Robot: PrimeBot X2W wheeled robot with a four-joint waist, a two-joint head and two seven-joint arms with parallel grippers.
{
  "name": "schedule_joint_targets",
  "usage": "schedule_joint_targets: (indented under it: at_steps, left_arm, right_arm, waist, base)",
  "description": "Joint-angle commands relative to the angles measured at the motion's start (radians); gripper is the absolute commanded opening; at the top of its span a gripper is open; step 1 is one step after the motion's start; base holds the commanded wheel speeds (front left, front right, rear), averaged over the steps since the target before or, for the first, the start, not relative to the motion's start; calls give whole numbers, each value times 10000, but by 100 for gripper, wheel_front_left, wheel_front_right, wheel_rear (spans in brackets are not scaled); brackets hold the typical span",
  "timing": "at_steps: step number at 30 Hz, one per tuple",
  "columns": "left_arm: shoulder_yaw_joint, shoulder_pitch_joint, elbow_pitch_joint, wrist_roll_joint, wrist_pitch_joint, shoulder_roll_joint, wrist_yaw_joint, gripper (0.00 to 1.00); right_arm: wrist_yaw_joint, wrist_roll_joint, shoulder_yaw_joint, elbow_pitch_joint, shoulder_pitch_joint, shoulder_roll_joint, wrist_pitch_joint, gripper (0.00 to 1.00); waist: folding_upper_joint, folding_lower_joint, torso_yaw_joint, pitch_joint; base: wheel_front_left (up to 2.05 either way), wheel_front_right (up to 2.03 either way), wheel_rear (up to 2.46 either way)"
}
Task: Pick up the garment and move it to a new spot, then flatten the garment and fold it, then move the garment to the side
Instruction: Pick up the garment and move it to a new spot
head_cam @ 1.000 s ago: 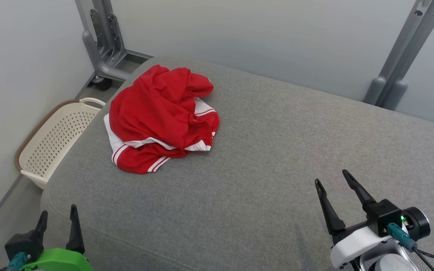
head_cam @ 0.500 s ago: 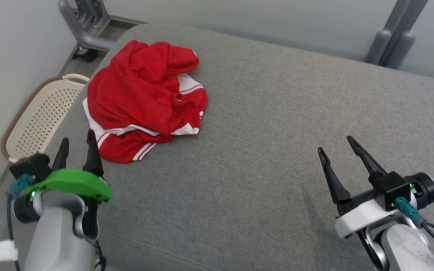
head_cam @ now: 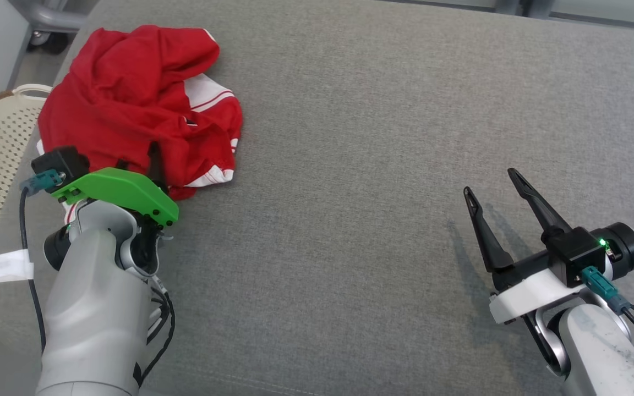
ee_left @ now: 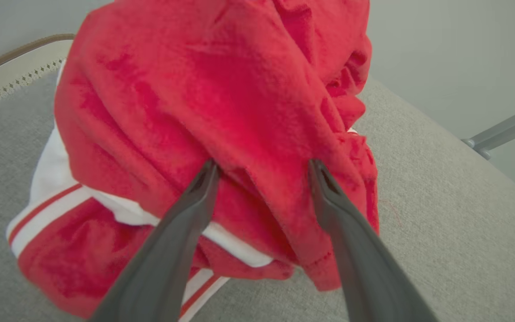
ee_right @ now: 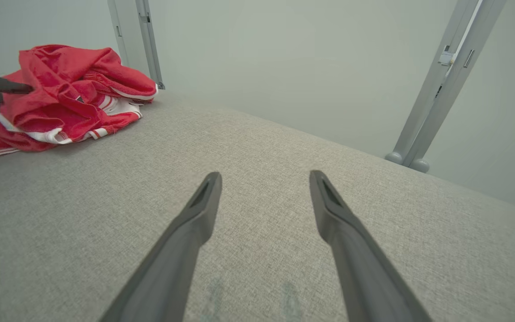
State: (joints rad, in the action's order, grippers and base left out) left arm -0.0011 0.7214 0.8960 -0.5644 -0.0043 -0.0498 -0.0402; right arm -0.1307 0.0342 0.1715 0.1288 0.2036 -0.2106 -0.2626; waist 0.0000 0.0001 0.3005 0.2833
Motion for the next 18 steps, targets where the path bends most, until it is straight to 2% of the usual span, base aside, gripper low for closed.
schedule_joint_targets:
  at_steps: [1,4,5,6,12,18]
  left_arm:
    - [7,217,204,-38,-2,-34,108,100]
    - [-36,495,778,53,-85,-176,245,100]
    - [-74,646,1074,110,-184,-252,201,36]
    - [-82,732,1192,124,-269,-279,198,0]
    - [-292,1140,1588,305,-754,-435,-55,0]
    - [-826,1914,1011,691,-1163,-455,-333,0]
  right_arm:
    - [-1,30,-22,-61,112,-38,-36,100]
    - [-1,37,-41,-111,100,-38,-36,100]
    - [-1,15,-50,-134,46,-18,-36,100]
    - [-1,5,-88,-136,12,-11,-36,100]
    - [-1,-12,-249,-117,-220,27,-36,100]
    - [-1,-14,-372,-93,-478,189,-36,100]
  waist:
    - [0,-1,-387,312]
    - [0,-1,-524,359]
    - [0,-1,-600,342]
    - [0,-1,-621,340]
    - [0,-1,-626,167]
    - [0,-1,-501,-162]
  base:
    - [0,0,0]
    - [0,0,0]
    - [0,0,0]
    - [0,0,0]
    - [0,0,0]
    - [0,0,0]
